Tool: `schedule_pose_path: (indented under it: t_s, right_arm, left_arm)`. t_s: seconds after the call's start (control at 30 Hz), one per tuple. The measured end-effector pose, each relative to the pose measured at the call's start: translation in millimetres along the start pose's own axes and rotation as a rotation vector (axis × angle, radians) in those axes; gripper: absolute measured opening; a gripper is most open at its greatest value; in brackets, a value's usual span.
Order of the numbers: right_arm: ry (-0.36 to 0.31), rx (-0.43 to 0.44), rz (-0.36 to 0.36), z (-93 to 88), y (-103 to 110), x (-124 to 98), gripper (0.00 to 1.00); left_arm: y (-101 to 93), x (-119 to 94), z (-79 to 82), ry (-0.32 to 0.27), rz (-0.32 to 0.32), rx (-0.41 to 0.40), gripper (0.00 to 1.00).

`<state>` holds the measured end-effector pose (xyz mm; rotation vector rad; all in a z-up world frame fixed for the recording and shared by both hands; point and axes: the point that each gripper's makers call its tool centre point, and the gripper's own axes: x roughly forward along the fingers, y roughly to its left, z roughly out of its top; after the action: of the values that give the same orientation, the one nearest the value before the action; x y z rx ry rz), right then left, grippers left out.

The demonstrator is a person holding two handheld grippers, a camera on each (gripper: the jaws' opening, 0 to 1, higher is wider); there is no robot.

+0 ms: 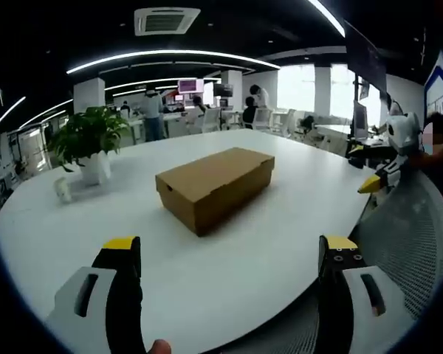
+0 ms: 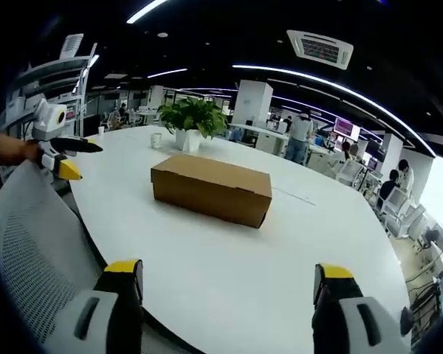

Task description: Operate the shoe box by opening the lid, removing the specified soft item, and placing it in the target area until the item is outside and the box remains undamaged.

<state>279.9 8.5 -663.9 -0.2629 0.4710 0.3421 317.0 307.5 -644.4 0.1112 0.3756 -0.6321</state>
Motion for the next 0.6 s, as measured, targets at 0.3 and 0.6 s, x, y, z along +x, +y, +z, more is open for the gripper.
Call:
schedule_pose_path:
  t_s: [0.3, 0.6]
  right_arm:
    - [0.0, 0.006, -0.006, -1.3, -1.5, -0.8, 0.95]
    - [-0.004, 0.009, -0.012, -0.7, -3.1, -1.0, 0.95]
  left_arm:
    - [-1.5, 0.0, -2.3, 0.012, -0.005, 0.011, 0.99]
    - [0.6, 0.3, -1.3, 0.007, 0.0, 0.0, 0.99]
